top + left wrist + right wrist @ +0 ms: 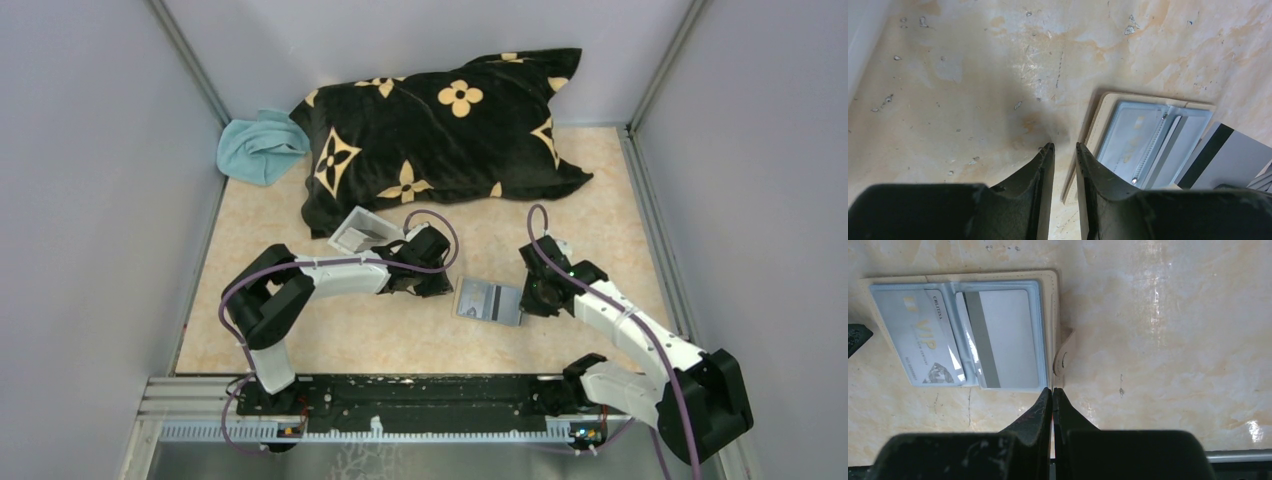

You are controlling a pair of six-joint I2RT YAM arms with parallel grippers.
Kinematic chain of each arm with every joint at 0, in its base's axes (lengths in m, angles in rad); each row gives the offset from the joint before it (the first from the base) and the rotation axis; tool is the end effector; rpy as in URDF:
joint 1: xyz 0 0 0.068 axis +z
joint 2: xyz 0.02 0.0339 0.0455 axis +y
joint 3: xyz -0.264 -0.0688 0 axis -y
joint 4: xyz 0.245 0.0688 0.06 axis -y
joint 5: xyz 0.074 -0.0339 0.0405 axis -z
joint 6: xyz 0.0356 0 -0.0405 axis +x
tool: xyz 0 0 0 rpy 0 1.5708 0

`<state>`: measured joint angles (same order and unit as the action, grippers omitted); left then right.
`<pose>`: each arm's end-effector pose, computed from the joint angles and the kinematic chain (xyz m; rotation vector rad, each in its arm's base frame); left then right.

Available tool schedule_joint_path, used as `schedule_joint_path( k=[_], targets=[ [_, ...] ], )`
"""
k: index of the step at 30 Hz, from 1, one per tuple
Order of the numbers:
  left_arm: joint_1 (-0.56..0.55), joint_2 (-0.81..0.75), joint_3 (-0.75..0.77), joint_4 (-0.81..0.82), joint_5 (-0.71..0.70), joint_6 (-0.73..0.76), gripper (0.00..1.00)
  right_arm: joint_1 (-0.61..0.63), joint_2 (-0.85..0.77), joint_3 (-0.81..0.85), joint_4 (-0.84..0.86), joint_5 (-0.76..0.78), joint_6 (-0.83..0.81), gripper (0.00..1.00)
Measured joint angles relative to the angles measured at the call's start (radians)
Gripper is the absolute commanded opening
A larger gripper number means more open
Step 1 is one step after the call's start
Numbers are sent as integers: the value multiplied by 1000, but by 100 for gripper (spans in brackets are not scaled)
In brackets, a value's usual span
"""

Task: Put the credit cards into the card holder
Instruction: Place the credit card in the card holder.

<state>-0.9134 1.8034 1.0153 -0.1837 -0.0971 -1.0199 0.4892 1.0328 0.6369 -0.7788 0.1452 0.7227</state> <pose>0.2214 -0.2812 0.1486 -0.1814 2.6539 -0.6025 0.1578 0.0782 0.2003 0.3577 2.7076 0.1489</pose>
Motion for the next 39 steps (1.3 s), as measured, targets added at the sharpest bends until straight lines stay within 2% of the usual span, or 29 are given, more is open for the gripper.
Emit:
schedule_joint_path(
  k=[39],
  targets=[
    [2, 0, -5, 2, 0, -16, 30, 8, 1, 8, 38, -43, -14, 0]
  ],
)
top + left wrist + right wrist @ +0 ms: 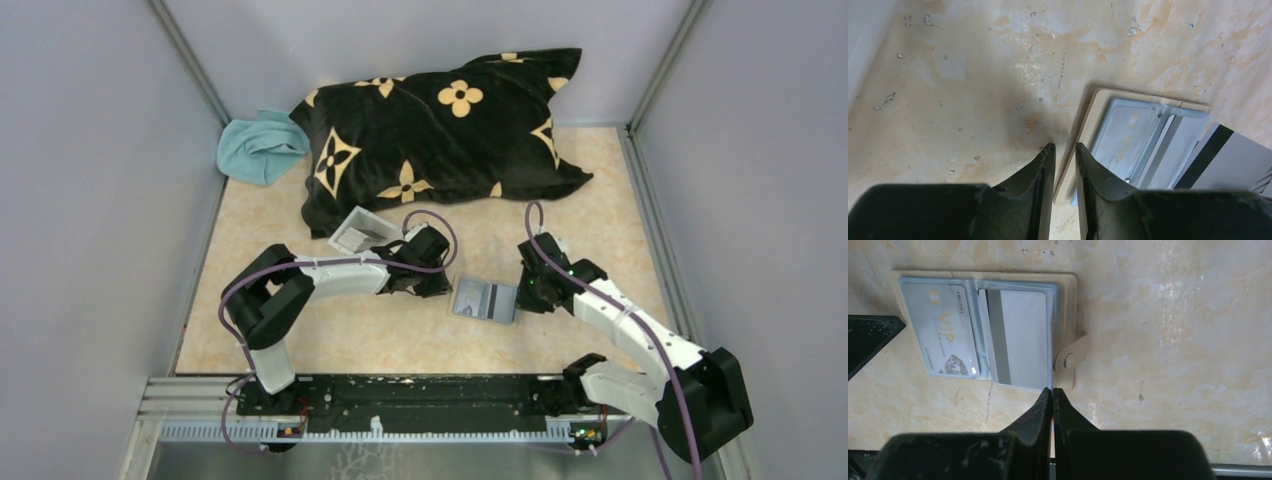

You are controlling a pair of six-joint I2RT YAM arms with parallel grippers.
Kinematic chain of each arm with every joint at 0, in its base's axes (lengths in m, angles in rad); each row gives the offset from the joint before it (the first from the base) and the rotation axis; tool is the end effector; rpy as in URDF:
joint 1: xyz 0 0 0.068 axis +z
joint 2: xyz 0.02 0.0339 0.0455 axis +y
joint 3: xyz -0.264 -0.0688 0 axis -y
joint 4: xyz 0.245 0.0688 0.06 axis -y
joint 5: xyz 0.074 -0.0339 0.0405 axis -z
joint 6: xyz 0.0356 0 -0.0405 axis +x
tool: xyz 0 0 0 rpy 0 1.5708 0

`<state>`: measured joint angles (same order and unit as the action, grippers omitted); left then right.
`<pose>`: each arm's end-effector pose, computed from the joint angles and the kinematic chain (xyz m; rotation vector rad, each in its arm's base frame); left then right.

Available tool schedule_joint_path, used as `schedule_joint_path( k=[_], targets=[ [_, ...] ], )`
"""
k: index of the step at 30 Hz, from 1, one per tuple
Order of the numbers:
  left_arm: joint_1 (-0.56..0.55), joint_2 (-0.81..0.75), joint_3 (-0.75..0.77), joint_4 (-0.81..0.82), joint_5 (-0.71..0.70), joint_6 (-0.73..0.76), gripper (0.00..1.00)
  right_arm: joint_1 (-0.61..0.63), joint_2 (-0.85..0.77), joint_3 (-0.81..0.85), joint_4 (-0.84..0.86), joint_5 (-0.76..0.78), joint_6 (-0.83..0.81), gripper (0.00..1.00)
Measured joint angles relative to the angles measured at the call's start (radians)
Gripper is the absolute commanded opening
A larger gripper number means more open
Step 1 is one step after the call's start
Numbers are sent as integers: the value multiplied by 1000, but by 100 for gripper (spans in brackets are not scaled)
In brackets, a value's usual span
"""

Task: Put the credit cards into the card holder
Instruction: Place the credit card in the card holder.

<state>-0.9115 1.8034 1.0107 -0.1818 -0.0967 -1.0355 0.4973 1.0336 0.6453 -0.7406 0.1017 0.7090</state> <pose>0.2214 -0.2801 0.1475 -0.2046 2.6567 -0.6045 0.1610 0.0833 0.2042 0.3173 2.6932 0.2318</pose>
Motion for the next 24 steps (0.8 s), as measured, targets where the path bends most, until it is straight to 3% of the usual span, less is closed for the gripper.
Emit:
schedule_joint_path(
  k=[24],
  targets=[
    [0, 1, 0, -2, 0, -5, 29, 7, 42, 25, 21, -15, -29, 0]
  ],
)
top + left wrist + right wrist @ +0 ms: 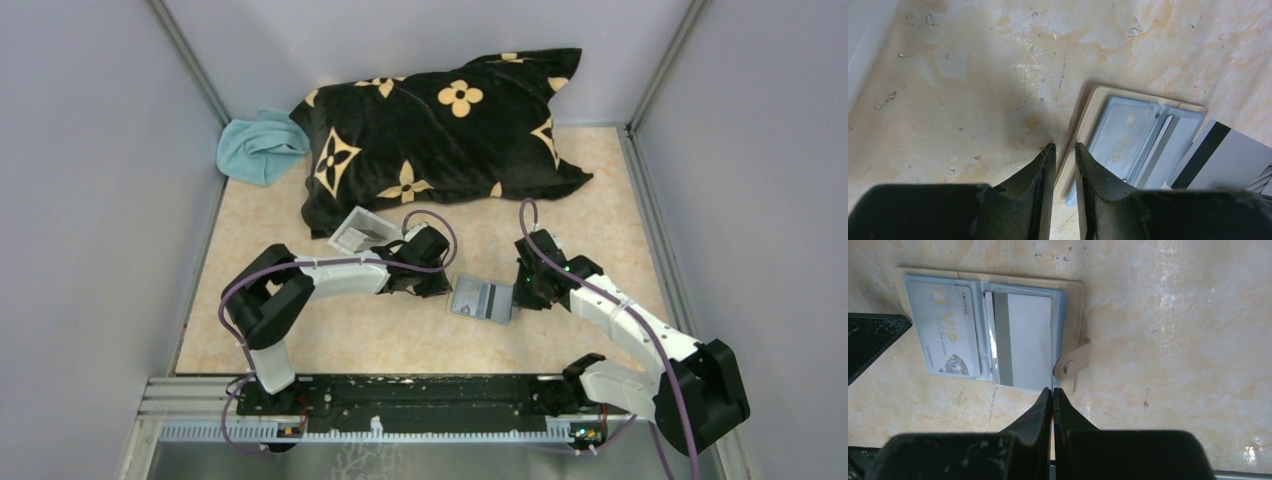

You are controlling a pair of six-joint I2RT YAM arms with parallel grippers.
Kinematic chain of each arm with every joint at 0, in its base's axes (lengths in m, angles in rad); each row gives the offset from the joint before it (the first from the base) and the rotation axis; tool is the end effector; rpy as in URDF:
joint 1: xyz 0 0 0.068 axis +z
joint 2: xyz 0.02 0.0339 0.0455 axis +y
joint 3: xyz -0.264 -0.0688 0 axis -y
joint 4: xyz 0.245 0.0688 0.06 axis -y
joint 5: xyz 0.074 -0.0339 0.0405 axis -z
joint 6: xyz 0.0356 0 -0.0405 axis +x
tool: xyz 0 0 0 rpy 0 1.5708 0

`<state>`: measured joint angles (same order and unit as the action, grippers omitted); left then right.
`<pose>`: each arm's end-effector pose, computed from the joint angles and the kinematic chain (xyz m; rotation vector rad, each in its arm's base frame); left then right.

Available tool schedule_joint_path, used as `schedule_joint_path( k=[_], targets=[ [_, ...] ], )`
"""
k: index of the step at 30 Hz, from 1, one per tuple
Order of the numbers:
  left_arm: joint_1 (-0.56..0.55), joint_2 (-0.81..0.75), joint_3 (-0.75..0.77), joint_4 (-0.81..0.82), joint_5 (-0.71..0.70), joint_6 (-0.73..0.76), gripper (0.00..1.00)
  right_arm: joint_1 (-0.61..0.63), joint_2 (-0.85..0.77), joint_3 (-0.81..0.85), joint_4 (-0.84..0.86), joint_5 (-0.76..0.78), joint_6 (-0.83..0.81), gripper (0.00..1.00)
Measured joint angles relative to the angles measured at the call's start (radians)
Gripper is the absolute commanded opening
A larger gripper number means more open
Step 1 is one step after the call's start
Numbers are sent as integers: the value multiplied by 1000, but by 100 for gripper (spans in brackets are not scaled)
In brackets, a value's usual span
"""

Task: Put the credit cards into the card holder
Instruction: Place the credit card in the card holder.

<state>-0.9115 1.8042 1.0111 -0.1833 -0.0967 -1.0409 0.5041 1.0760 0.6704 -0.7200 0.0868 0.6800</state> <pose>0.2214 -0.2801 0.1472 -0.2118 2.6585 -0.6043 0.1684 0.0893 0.2055 0.2650 2.7013 0.2450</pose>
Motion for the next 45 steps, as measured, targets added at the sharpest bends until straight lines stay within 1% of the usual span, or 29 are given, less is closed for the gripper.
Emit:
schedule_joint_path(
  k=[16, 35, 45],
  targets=[
    [0, 4, 8, -11, 0, -6, 29, 0, 0, -4, 0, 7, -7, 0],
    [0, 8, 15, -22, 2, -6, 28, 0, -3, -41, 43, -5, -6, 0],
    [0, 9, 15, -22, 10, -6, 28, 0, -29, -64, 65, -5, 12, 0]
  ],
)
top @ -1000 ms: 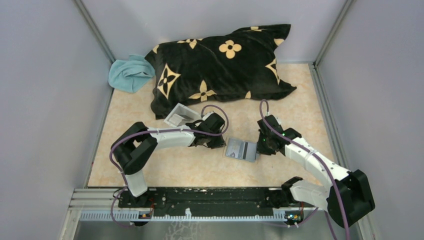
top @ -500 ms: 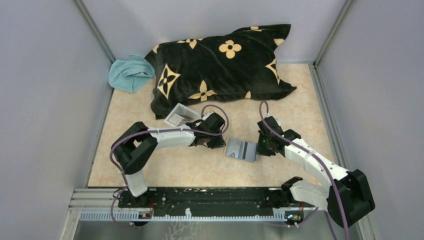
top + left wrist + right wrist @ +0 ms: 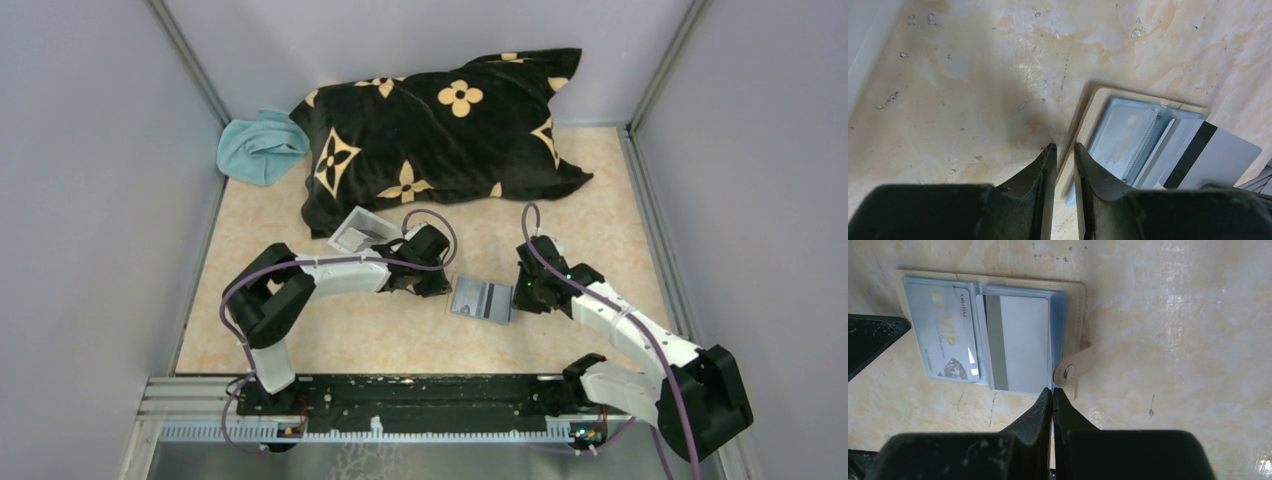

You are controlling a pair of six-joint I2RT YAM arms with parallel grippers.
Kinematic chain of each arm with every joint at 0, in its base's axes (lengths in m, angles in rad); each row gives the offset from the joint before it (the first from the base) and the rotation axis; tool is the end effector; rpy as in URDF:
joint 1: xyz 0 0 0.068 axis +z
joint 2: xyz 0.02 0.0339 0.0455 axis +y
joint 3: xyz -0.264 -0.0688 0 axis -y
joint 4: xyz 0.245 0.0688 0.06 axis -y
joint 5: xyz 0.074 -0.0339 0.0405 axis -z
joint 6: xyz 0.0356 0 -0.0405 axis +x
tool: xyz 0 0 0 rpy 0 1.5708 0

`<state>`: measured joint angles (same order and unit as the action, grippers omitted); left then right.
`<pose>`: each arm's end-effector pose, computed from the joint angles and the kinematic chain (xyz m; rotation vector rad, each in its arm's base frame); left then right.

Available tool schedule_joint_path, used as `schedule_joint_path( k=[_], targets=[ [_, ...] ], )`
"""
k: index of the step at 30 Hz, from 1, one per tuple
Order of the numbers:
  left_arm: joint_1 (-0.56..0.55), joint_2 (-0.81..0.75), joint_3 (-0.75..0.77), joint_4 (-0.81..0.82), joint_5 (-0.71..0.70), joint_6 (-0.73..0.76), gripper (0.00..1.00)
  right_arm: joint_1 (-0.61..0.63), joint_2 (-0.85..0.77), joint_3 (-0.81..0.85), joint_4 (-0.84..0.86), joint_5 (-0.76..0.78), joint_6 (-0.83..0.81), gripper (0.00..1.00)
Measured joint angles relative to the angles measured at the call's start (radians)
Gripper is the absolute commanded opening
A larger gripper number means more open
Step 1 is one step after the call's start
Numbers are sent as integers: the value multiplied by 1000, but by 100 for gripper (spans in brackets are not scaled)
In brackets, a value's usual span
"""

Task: Put the credit cards into the card holder
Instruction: Place the credit card in the card holder.

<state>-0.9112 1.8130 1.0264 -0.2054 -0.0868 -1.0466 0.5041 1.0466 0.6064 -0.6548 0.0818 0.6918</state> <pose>0.2223 -0.2816 0.1471 -0.2163 2.6774 -0.5986 0.1636 0.0869 0.1946 0.2786 2.6755 0.2762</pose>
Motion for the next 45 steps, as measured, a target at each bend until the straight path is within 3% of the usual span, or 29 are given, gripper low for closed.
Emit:
schedule_joint_path(
  k=[45],
  targets=[
    [4, 8, 13, -16, 9, 5, 27, 3, -22, -5, -30, 47, 38, 0]
  ],
)
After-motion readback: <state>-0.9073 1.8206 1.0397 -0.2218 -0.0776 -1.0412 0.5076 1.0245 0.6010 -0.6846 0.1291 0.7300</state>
